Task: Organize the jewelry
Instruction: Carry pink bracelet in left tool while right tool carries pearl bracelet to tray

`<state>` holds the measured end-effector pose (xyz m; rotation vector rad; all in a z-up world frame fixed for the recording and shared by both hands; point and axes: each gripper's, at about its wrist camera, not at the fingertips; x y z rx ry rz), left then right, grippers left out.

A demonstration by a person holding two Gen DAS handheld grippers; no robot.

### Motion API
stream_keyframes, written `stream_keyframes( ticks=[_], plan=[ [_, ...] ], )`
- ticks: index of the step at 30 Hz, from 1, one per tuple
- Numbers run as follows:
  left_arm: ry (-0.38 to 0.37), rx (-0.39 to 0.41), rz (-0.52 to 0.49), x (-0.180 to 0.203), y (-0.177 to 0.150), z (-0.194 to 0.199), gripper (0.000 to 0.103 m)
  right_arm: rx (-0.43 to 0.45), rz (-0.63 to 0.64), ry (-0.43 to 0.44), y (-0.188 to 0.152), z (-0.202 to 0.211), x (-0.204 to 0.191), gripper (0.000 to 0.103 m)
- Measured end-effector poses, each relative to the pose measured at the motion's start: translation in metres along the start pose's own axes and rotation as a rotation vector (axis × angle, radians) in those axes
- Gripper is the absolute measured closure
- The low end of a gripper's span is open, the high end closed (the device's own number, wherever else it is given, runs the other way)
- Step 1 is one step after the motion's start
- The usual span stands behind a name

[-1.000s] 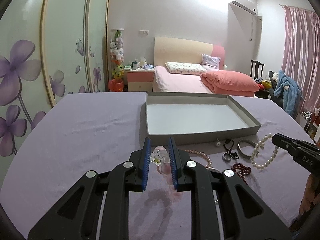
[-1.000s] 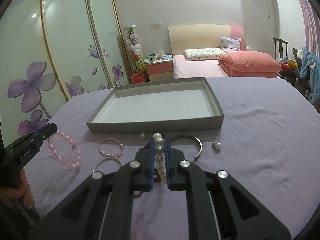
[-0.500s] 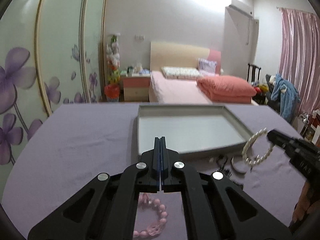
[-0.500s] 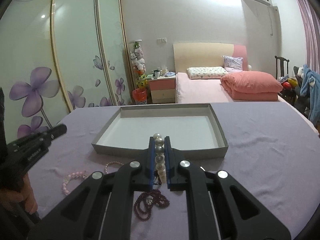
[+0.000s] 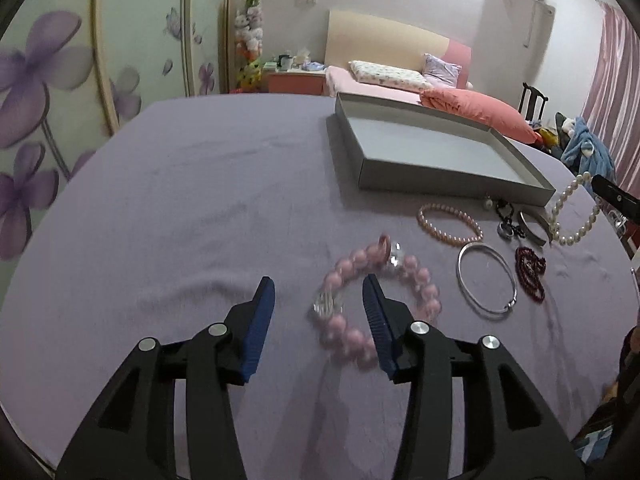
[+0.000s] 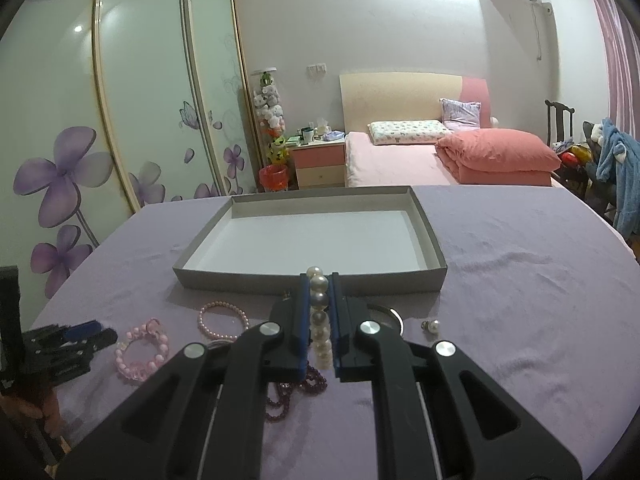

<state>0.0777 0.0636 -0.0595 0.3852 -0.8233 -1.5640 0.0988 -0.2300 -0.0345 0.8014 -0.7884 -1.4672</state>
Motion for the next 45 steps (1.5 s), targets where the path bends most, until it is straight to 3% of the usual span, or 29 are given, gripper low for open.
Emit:
stream_keyframes(
  ticks=[10,14,19,21,26,29,36,45],
  plan=[
    [0.041,-0.061,0.033,-0.002,0.001,-0.02,0.056,-0.009,-0.006,-0.013,-0.003,0.0,0.004,0.093],
    [0.075,-0.061,0.042,-0.003,0.002,-0.021,0.066,-0.01,-0.006,-0.011,-0.004,0.0,0.004,0.093],
    [0.115,-0.072,-0.019,0.006,0.005,-0.029,0.066,-0.015,-0.01,-0.006,-0.005,-0.001,0.005,0.093],
    [0.121,-0.07,-0.052,0.01,0.005,-0.031,0.084,-0.016,-0.012,-0.008,-0.005,0.0,0.006,0.093],
    [0.101,-0.066,-0.051,0.006,0.005,-0.029,0.084,-0.008,-0.027,-0.011,-0.005,0.002,0.011,0.093],
    [0.088,-0.026,-0.039,0.006,0.008,-0.022,0.084,0.006,-0.035,-0.007,-0.002,0.005,0.012,0.093],
    [0.041,0.151,-0.081,0.025,0.027,0.012,0.084,0.052,-0.047,0.005,0.005,0.011,0.013,0.093],
    [-0.011,0.259,-0.131,0.06,0.051,0.02,0.084,0.104,-0.05,0.015,0.015,0.015,0.008,0.093]
  ],
)
Point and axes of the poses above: each gripper's, at about its wrist camera, not at the fingertips, and z roughly against the way its jaws point, x to its right, y to its top, and after that the axes turned 9 degrees about -y, right-handed
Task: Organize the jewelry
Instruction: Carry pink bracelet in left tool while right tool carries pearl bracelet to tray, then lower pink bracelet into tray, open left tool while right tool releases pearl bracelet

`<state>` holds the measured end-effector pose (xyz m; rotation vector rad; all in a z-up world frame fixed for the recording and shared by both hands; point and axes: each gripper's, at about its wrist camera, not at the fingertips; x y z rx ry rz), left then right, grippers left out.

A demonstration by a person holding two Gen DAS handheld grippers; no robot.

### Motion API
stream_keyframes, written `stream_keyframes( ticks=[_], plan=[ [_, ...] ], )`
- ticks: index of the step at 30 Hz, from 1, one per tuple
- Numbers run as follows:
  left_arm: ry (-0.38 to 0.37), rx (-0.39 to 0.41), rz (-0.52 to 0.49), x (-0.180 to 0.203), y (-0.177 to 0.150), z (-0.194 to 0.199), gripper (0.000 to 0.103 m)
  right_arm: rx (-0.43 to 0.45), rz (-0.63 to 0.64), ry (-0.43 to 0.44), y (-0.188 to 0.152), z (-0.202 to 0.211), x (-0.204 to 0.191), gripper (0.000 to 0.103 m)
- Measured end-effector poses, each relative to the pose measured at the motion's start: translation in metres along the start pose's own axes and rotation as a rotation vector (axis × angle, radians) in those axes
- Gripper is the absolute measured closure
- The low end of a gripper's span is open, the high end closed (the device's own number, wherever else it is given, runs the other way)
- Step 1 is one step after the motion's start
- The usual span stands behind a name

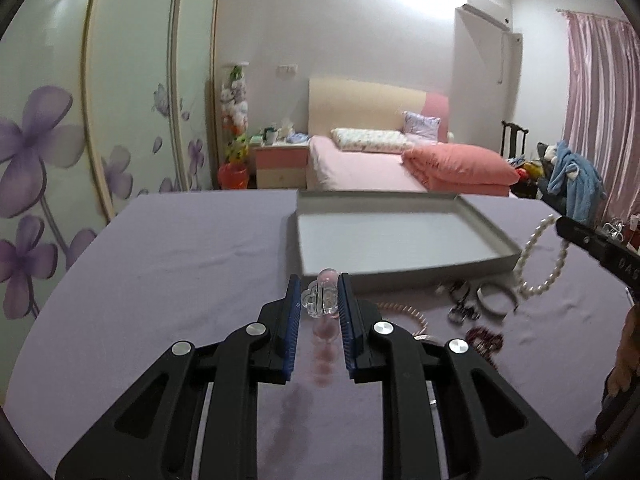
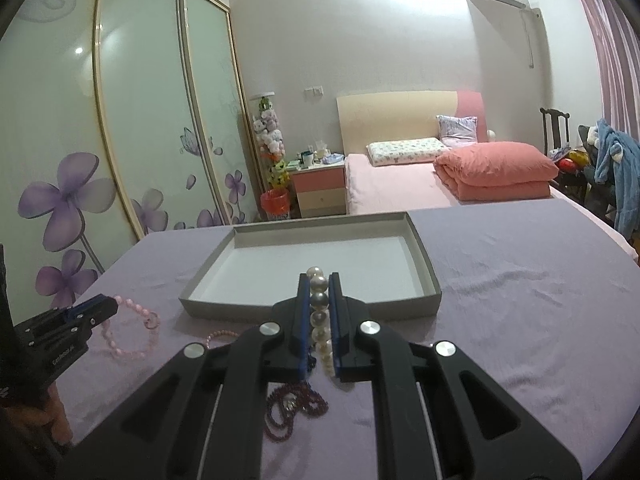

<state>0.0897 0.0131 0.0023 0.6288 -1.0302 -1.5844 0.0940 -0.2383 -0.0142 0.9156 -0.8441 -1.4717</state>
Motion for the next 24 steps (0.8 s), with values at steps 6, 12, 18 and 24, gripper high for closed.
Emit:
stream_keyframes(
  ticks=[6,12,18,24],
  plan=[
    [-0.032,0.06,-0.027,0.022,0.023,-0.007,0.084,0.045,0.003,-0.003,0.014,-0.004,-0.006,0.093],
    [-0.032,0.106,-0.017,0.031,0.051,-0.025,0.084,0.1,0.005,-0.014,0.033,-0.017,-0.013,0.093],
    [-0.015,0.119,-0.003,0.034,0.065,-0.049,0.084,0.125,-0.011,-0.039,0.048,-0.043,-0.014,0.093],
    [-0.009,0.105,0.001,0.036,0.068,-0.073,0.084,0.096,-0.022,-0.058,0.056,-0.083,-0.013,0.093]
  ],
)
Point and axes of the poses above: each gripper's, at about its wrist camera, not at the fingertips, and z roughly against the way its jaws point, x to its right, y to its top, and after that the axes turned 9 degrees about -y, right-handed
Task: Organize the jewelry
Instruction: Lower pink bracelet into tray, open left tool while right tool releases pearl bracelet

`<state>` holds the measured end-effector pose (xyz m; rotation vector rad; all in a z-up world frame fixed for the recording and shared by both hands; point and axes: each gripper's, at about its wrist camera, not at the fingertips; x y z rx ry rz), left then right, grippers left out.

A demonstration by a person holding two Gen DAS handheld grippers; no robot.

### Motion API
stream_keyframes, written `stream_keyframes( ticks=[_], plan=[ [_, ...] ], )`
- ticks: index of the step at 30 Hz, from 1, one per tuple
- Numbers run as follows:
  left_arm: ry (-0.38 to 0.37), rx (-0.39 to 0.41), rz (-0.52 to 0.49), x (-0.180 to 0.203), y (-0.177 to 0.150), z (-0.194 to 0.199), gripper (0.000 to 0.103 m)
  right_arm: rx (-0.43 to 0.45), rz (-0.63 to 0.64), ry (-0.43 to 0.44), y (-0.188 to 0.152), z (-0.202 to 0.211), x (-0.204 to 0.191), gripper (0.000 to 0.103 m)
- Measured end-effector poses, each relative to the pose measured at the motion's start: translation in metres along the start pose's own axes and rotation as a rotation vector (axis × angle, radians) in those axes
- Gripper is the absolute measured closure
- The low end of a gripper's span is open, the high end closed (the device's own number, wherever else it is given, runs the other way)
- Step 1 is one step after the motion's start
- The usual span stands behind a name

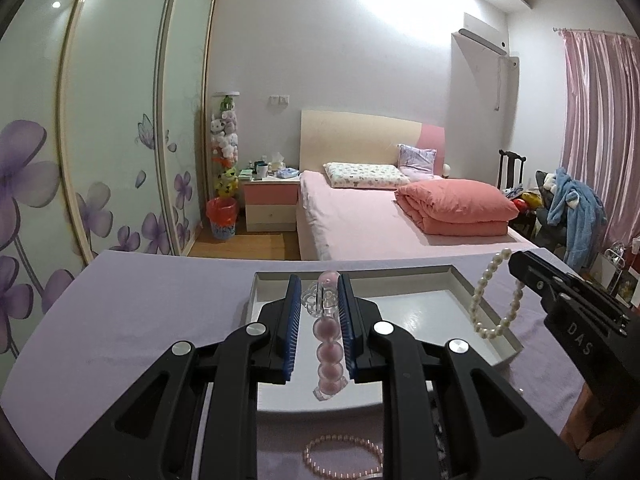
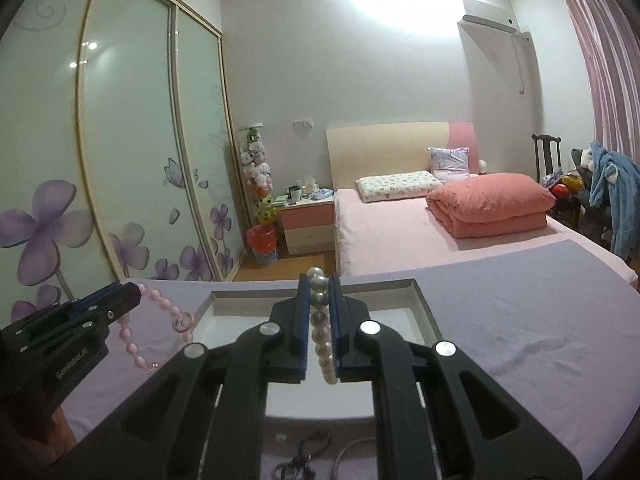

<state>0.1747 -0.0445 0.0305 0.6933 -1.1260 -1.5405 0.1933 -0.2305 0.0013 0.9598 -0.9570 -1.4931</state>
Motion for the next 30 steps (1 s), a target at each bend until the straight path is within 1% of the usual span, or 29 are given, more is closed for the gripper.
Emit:
stream_keyframes(
  ticks=[5,10,15,22,24,26,28,30],
  plan=[
    [-0.009,-0.032,0.016,-0.004,-0.004,-0.024,0.084,-0.046,-0.004,-0.006,-0.004,-0.034,0.0,0.093],
    [-0.032,-0.066,0.04,-0.012,-0.003,-0.047,0.084,-0.114,-0.013,-0.007,-0.013,-0.07,0.003,0.093],
    [-0.035,-0.097,0.061,-0.017,-0.005,-0.064,0.084,-0.172,-0.024,0.007,-0.015,-0.096,-0.001,0.093],
    [-0.032,-0.113,0.066,-0.019,-0.004,-0.08,0.084,-0.239,-0.055,0.013,-0.015,-0.123,0.001,0.092],
    [-0.038,-0.127,0.07,-0.02,-0.004,-0.087,0.083,-0.265,-0.056,-0.006,-0.014,-0.133,0.004,0.089],
    [-0.039,-0.136,0.081,-0.024,-0.005,-0.092,0.083,-0.27,-0.064,-0.021,-0.016,-0.133,0.007,0.067],
    [-0.039,-0.129,0.092,-0.028,-0.005,-0.091,0.082,-0.253,-0.069,-0.033,-0.016,-0.128,0.012,0.066],
    [-0.039,-0.123,0.095,-0.03,-0.002,-0.088,0.078,-0.247,-0.08,-0.04,-0.016,-0.123,0.019,0.066]
  ],
)
Point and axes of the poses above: each gripper's, at about its wrist camera, not at the fingertips, and z roughly against the way its jaws point, x to its right, y to its top, and after that the axes turned 9 degrees about -y, right-handed
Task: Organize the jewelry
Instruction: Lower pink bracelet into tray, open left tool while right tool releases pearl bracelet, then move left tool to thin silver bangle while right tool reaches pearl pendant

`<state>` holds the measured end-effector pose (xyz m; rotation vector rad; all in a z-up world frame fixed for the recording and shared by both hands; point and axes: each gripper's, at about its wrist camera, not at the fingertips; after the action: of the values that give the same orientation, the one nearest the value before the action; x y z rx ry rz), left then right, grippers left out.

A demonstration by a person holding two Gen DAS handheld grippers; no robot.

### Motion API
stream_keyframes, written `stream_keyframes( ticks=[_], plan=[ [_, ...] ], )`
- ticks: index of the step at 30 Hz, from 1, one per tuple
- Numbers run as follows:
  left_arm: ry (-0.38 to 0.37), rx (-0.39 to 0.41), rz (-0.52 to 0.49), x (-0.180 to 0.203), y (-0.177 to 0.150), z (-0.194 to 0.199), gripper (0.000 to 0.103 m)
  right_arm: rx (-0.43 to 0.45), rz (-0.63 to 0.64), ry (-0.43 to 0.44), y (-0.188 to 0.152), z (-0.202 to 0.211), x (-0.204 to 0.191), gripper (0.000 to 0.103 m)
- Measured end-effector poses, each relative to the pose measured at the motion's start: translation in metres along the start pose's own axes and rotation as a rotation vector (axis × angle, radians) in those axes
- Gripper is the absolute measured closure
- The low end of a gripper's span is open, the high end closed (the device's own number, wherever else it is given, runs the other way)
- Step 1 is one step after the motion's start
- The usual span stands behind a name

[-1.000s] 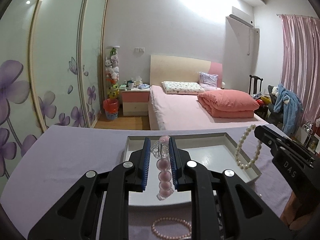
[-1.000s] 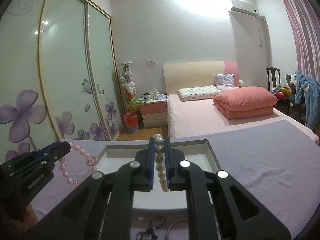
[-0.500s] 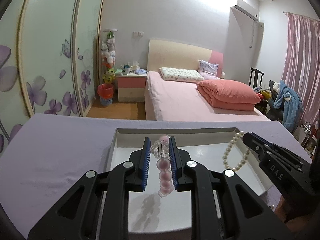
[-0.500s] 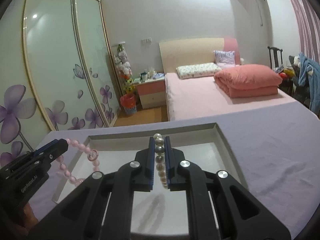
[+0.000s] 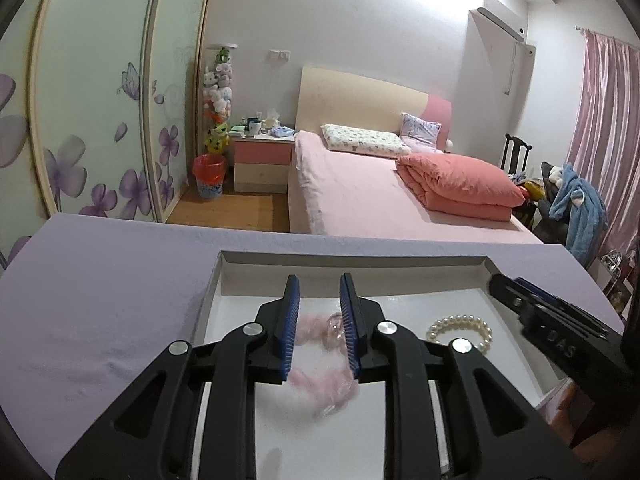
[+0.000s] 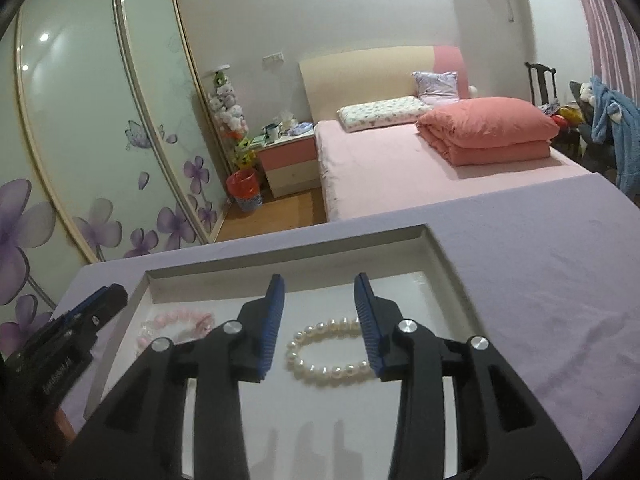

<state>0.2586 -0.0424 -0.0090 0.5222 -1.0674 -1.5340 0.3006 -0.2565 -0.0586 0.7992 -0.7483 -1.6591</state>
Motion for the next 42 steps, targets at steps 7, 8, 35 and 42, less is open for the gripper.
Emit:
stream_keyframes(
  ticks=[7,8,35,42],
  plan=[
    [0.034,0.015,0.022,-0.012,0.003,0.017,0.077,0.031,-0.018,-0.001,-0.002,0.025,0.017,0.066],
    [0.039,0.015,0.021,-0.013,0.002,0.021,0.077,0.035,-0.016,-0.001,-0.002,0.03,0.018,0.066],
    [0.03,-0.15,-0.001,-0.035,-0.08,0.099,0.059,-0.233,0.124,-0.123,-0.1,0.079,0.079,0.072],
    [-0.019,-0.185,-0.024,-0.022,-0.094,0.108,0.057,-0.265,0.162,-0.149,-0.106,0.068,0.072,0.08]
  ],
)
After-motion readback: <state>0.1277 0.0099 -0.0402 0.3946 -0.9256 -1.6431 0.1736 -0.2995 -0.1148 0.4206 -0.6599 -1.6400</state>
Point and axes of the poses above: each gripper's, at about its wrist camera, not at the fingertips, and z roughly against the way its jaws point, x to its right, y to its top, and after that the axes turned 9 degrees about -y, right-handed
